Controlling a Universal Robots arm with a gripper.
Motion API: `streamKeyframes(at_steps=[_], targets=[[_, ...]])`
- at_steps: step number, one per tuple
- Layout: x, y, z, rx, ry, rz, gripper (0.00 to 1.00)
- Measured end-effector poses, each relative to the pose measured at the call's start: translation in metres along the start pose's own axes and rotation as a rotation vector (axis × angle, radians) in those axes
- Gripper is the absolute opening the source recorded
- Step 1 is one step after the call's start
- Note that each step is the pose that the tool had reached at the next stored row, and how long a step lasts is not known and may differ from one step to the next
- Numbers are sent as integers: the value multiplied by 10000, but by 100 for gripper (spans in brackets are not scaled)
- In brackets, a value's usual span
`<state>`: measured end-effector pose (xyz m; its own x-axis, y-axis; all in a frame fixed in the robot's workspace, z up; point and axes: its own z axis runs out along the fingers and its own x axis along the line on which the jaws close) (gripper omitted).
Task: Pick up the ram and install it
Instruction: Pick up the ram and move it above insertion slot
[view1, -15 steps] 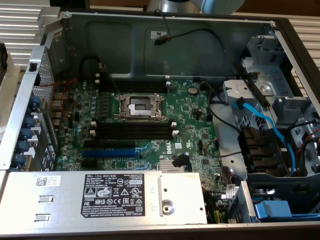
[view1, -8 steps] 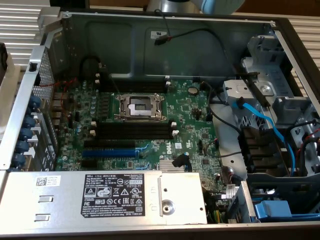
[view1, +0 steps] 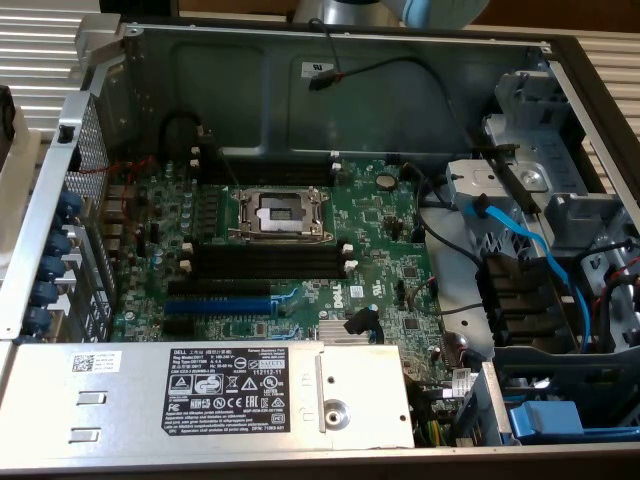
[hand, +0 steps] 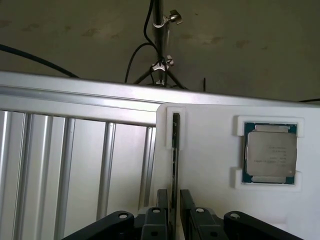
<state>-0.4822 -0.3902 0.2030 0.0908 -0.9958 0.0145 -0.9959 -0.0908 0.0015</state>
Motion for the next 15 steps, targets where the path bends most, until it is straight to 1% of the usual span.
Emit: streamKeyframes(at_steps=[6, 10, 15], targets=[[-2, 0, 11, -3, -2, 0, 25], [-2, 0, 13, -10, -29, 1, 25], [1, 0, 12, -11, -34, 0, 25]])
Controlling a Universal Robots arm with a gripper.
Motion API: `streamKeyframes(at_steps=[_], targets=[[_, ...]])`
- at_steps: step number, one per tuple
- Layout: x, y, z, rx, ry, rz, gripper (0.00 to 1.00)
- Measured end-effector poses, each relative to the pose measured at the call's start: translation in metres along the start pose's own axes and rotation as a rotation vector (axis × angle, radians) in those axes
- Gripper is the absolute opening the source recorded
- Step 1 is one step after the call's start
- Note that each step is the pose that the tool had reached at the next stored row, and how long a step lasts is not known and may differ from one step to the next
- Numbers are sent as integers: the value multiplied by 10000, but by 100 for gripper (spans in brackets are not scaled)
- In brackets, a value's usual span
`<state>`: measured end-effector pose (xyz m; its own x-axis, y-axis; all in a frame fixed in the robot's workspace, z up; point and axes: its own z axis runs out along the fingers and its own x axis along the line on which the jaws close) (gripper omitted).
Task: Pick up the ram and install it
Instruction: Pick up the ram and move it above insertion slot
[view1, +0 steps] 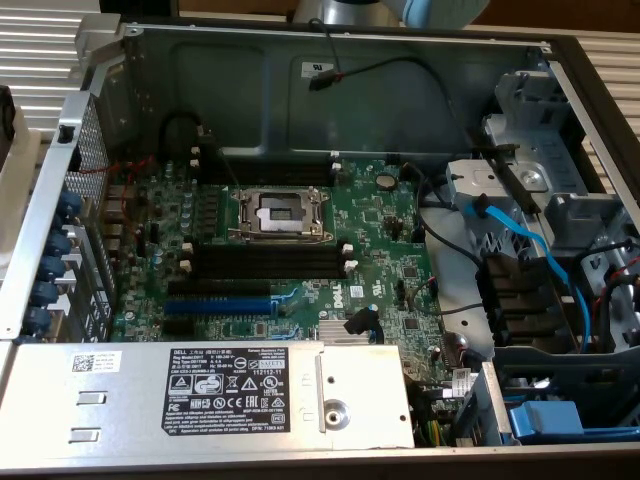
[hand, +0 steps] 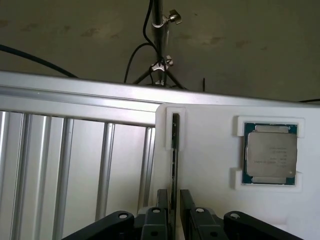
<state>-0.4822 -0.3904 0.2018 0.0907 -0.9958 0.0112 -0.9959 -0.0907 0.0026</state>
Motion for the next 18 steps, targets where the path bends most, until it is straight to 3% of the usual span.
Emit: streamKeyframes(at_steps=[5, 8, 9, 18], targets=[[0, 0, 0, -1, 0, -1, 25], [0, 0, 0, -1, 0, 0, 22], [0, 0, 0, -1, 0, 0, 15], [0, 0, -1, -1, 0, 0, 12]])
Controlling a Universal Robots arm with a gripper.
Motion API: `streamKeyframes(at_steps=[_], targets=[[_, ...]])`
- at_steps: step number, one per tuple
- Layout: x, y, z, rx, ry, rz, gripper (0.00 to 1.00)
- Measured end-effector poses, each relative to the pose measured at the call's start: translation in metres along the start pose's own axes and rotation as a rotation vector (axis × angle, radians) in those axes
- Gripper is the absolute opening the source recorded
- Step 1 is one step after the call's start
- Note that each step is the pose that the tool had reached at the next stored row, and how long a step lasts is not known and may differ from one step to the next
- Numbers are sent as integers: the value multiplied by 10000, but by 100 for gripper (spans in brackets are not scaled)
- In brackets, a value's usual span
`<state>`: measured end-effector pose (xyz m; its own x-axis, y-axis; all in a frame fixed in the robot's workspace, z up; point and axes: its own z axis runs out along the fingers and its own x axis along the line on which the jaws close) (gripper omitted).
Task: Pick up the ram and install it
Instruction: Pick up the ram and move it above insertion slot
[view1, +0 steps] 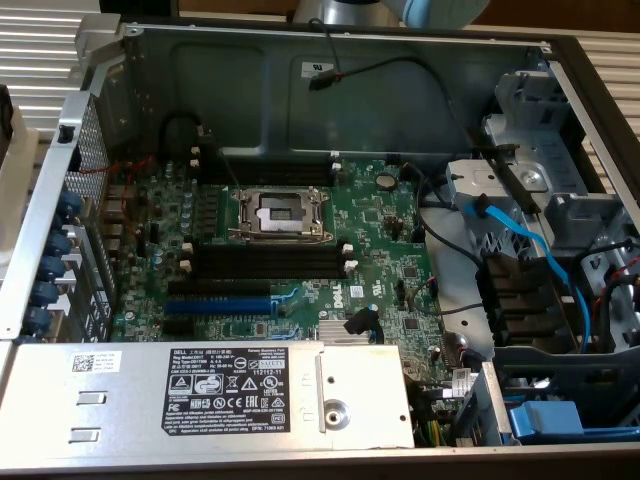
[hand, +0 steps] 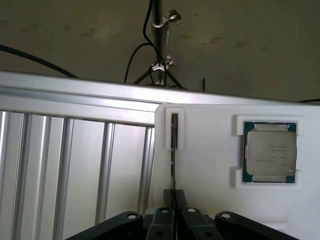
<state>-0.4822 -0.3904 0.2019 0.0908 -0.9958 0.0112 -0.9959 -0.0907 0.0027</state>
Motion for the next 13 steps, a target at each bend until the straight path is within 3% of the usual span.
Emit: streamKeyframes(at_steps=[9, 13], targets=[[1, 0, -9, -1, 11, -1, 12], [2, 1, -152, -1, 27, -1, 12]])
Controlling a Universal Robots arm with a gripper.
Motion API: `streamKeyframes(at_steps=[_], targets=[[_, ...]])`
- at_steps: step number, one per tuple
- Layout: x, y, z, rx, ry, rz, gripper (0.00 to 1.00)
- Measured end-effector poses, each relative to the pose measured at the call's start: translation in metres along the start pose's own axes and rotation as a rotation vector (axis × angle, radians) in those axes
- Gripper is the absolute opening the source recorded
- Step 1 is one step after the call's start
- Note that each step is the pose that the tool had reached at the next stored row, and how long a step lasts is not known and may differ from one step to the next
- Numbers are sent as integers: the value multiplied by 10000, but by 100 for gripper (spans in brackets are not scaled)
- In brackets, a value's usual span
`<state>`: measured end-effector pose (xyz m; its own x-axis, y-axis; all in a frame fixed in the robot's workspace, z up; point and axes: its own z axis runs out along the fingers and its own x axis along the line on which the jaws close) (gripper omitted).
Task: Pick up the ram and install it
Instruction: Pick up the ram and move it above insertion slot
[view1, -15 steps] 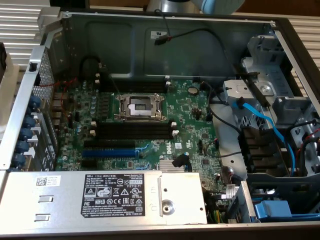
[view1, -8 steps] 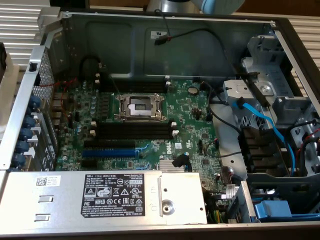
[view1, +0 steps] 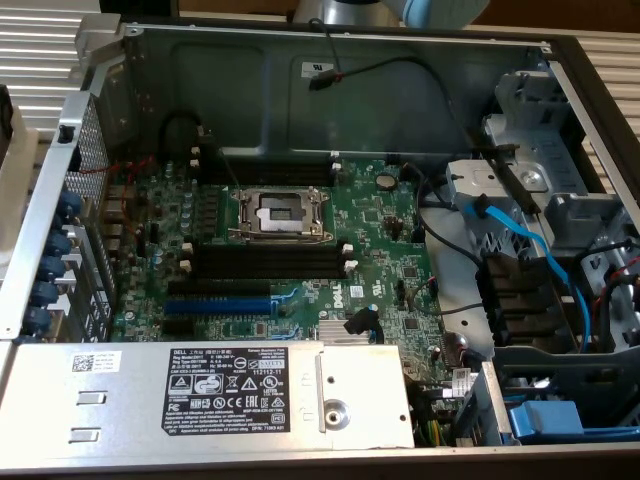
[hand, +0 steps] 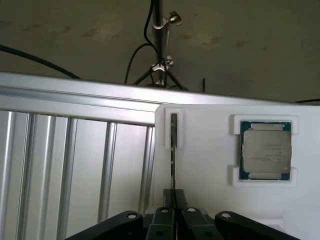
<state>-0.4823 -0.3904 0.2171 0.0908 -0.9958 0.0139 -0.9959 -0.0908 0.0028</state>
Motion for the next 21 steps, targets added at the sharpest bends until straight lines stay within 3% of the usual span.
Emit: streamKeyframes(at_steps=[12, 21], targets=[[7, 2, -548, -11, 115, 0, 12], [11, 4, -956, -16, 162, 1, 12]])
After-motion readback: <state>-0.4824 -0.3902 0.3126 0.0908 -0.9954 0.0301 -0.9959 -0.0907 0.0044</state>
